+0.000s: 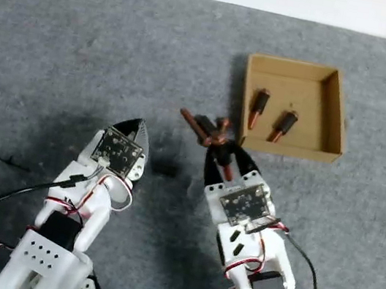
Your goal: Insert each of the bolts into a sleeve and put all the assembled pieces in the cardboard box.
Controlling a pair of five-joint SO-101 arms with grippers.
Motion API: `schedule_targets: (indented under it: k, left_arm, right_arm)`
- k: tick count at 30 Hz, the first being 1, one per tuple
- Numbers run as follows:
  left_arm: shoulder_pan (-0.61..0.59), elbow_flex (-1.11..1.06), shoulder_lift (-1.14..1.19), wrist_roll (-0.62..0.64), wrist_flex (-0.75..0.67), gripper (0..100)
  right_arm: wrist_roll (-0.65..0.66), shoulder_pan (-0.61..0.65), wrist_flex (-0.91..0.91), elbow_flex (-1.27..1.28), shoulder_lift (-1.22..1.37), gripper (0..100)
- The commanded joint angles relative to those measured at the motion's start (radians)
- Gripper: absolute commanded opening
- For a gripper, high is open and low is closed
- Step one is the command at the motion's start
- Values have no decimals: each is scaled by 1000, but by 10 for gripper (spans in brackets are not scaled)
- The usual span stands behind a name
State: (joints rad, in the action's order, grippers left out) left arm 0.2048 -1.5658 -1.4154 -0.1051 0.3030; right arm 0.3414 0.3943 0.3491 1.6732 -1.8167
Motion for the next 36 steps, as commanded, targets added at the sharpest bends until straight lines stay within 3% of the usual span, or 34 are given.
schedule_targets:
  k: [1, 10, 26, 28, 33, 36]
  left_arm:
    - [-15, 8, -5, -6, 2, 6]
    - [-15, 10, -7, -6, 2, 7]
    - [-15, 8, -5, -8, -15, 7]
    - [-15, -7, -5, -8, -38, 7]
    - [-16, -19, -5, -8, -74, 7]
    - [-16, -19, -5, -8, -74, 7]
  right_arm:
    - [-11, -62, -8, 79, -13, 5]
    - [-9, -88, -7, -128, 108, 5]
    - [-12, -222, -145, -1044, 1392, 5]
    - [-60, -263, -145, -1142, 1531, 5]
    - [-318, -389, -145, -1346, 1816, 5]
    - [-350, -415, -145, -1423, 1943, 5]
